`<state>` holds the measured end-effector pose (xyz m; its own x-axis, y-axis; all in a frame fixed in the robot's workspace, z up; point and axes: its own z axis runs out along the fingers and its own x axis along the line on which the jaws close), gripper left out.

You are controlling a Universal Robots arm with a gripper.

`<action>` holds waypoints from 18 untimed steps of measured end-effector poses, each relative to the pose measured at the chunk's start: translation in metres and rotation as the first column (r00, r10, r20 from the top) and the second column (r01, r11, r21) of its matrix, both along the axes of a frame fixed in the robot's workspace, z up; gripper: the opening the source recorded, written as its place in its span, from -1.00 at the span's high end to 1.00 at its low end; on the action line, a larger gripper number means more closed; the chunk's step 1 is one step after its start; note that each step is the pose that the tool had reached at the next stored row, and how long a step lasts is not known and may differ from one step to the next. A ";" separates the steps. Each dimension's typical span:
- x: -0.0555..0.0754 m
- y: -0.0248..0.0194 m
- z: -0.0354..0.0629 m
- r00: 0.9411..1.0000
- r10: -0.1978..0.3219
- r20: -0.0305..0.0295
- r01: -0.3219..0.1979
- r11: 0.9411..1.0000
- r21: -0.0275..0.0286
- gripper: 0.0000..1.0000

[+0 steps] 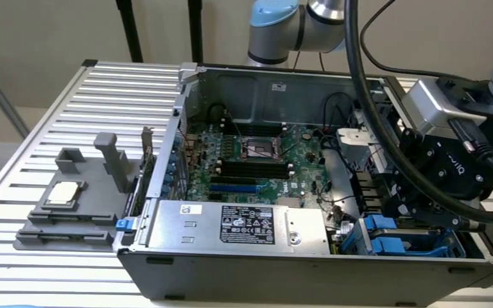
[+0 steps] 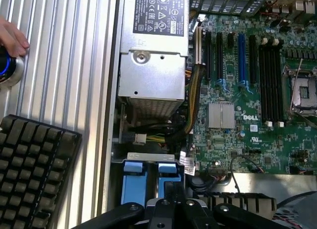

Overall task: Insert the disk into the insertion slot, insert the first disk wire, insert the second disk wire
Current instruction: 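Insert the second disk wire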

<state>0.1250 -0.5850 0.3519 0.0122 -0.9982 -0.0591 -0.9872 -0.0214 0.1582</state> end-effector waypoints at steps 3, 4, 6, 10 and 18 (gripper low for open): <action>0.000 0.0000 0.0000 1.000 0.000 0.000 0.000 1.000 0.000 0.79; 0.000 0.0000 0.0000 1.000 0.000 0.000 0.000 1.000 0.000 0.79; 0.000 0.0011 0.0016 1.000 -0.001 0.000 0.001 1.000 0.000 0.79; 0.000 0.0046 0.0141 1.000 -0.001 0.000 0.001 1.000 0.000 0.79; 0.002 0.0149 0.0260 1.000 -0.011 0.000 0.011 1.000 -0.003 0.51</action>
